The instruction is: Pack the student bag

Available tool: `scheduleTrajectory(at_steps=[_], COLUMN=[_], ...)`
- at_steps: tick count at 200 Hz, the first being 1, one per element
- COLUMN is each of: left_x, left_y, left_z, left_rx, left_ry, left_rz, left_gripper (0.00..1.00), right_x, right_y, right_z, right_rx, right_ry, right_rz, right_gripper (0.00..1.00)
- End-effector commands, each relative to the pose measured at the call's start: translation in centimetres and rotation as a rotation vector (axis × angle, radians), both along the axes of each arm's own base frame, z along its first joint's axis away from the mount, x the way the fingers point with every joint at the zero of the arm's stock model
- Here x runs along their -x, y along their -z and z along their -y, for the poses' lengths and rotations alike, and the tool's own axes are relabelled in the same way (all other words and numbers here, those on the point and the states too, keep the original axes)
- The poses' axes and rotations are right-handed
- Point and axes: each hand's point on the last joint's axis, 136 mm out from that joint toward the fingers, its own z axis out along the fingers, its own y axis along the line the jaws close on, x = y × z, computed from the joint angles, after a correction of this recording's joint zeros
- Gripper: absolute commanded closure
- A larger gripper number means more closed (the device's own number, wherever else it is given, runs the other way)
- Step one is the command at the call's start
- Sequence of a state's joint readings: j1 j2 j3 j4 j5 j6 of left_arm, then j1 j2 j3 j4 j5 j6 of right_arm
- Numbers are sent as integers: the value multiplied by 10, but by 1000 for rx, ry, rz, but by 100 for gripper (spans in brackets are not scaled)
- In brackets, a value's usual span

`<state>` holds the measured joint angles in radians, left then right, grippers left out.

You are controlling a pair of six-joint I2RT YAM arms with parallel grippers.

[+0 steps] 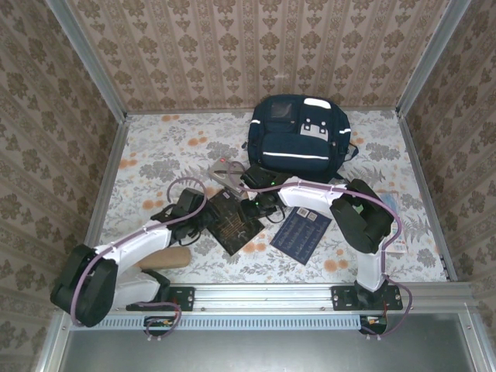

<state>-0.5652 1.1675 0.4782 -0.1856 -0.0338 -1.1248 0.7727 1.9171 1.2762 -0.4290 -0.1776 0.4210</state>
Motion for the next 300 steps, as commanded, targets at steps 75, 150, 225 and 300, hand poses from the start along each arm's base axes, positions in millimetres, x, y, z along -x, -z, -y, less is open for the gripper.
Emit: scheduleTrajectory(at_steps=[75, 150, 225, 300], left_x=[37, 29, 26, 18], left_y=[29, 31, 3, -29], left_z=[14, 35, 23, 30], left_rx=[19, 98, 121, 317], left_ry=[93, 130, 107, 98], left_rz=[-52, -12, 97, 220], left_gripper=[22, 29, 31, 35], right_x=[-15, 23, 24, 32], right_y=[20, 21, -3, 6], right_z=[-13, -40, -56, -68], right_rx=[0, -116, -204, -246], right_ry=[-76, -97, -105, -83], right_rz=[-1, -146, -166, -240], right_gripper=[49, 51, 52, 52])
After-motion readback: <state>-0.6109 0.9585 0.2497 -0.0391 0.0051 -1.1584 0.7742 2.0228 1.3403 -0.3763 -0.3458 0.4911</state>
